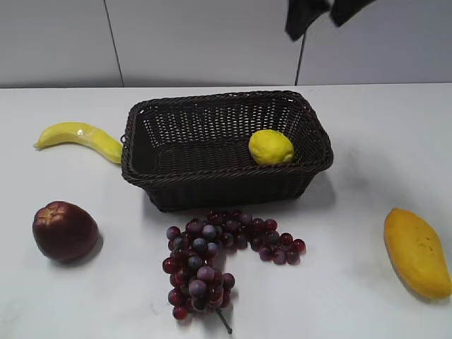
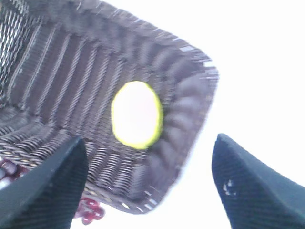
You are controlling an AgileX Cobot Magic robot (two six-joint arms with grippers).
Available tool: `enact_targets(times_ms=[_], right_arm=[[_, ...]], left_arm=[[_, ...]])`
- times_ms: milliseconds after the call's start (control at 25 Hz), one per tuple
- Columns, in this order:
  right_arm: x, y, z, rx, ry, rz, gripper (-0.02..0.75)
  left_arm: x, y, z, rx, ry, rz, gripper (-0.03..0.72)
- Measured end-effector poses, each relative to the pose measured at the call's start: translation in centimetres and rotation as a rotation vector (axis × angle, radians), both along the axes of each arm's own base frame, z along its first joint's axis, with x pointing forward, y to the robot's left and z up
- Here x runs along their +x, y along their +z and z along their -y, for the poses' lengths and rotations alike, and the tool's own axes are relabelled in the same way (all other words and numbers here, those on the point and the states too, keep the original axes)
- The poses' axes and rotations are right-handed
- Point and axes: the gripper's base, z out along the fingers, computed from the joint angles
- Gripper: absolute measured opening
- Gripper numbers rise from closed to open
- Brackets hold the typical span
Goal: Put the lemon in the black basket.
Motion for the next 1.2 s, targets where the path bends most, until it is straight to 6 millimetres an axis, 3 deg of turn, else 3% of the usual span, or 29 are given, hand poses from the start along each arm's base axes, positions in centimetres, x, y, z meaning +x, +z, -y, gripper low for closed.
enact_targets(times_ms=[160,280,440,640,840,1000,1200], right_arm=[[-4.8,4.8,2.3,0.025,-0.030,0.089,0.629],[-9.1,6.2,4.1,0.041,-0.049,0.096,0.615],[-15.6,5.3,6.7,0.049,-0.070,0.058,0.594],[-23.8,1.4,10.1,0.046,-0.090,0.018,0.588],[-31.0,-2.3,13.1,0.090,-0.093,0.128,0.588],[-34.7,-5.1,15.1,0.090,-0.102,0.239,0.587],[-36.7,-7.5,16.0,0.110,-0.106,0.307,0.587]], left_arm=[[0.0,0.0,0.0,0.000,0.000,0.000,0.237],[0.0,0.0,0.0,0.000,0.000,0.000,0.237],[0.0,0.0,0.0,0.000,0.000,0.000,0.237],[0.0,0.0,0.0,0.000,0.000,0.000,0.237],[0.0,0.0,0.0,0.000,0.000,0.000,0.237],[0.0,0.0,0.0,0.000,0.000,0.000,0.237],[0.0,0.0,0.0,0.000,0.000,0.000,0.237]])
